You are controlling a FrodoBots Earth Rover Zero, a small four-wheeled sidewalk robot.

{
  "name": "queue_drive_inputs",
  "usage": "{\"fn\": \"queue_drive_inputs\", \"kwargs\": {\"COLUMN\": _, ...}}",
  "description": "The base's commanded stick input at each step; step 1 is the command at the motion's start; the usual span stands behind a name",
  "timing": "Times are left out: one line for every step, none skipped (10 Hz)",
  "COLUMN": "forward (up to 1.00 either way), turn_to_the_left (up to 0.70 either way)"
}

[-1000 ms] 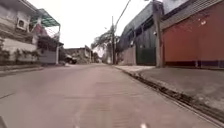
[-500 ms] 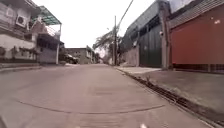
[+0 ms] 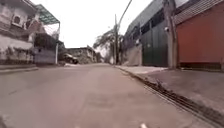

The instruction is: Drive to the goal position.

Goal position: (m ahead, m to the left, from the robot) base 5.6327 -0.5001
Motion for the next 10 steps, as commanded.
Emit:
{"fn": "queue_drive_inputs", "kwargs": {"forward": 1.00, "turn_to_the_left": 0.00}}
{"fn": "queue_drive_inputs", "kwargs": {"forward": 1.00, "turn_to_the_left": 0.00}}
{"fn": "queue_drive_inputs", "kwargs": {"forward": 1.00, "turn_to_the_left": 0.00}}
{"fn": "queue_drive_inputs", "kwargs": {"forward": 1.00, "turn_to_the_left": 0.00}}
{"fn": "queue_drive_inputs", "kwargs": {"forward": 1.00, "turn_to_the_left": 0.00}}
{"fn": "queue_drive_inputs", "kwargs": {"forward": 1.00, "turn_to_the_left": 0.00}}
{"fn": "queue_drive_inputs", "kwargs": {"forward": 1.00, "turn_to_the_left": 0.00}}
{"fn": "queue_drive_inputs", "kwargs": {"forward": 1.00, "turn_to_the_left": 0.00}}
{"fn": "queue_drive_inputs", "kwargs": {"forward": 1.00, "turn_to_the_left": 0.00}}
{"fn": "queue_drive_inputs", "kwargs": {"forward": 1.00, "turn_to_the_left": 0.00}}
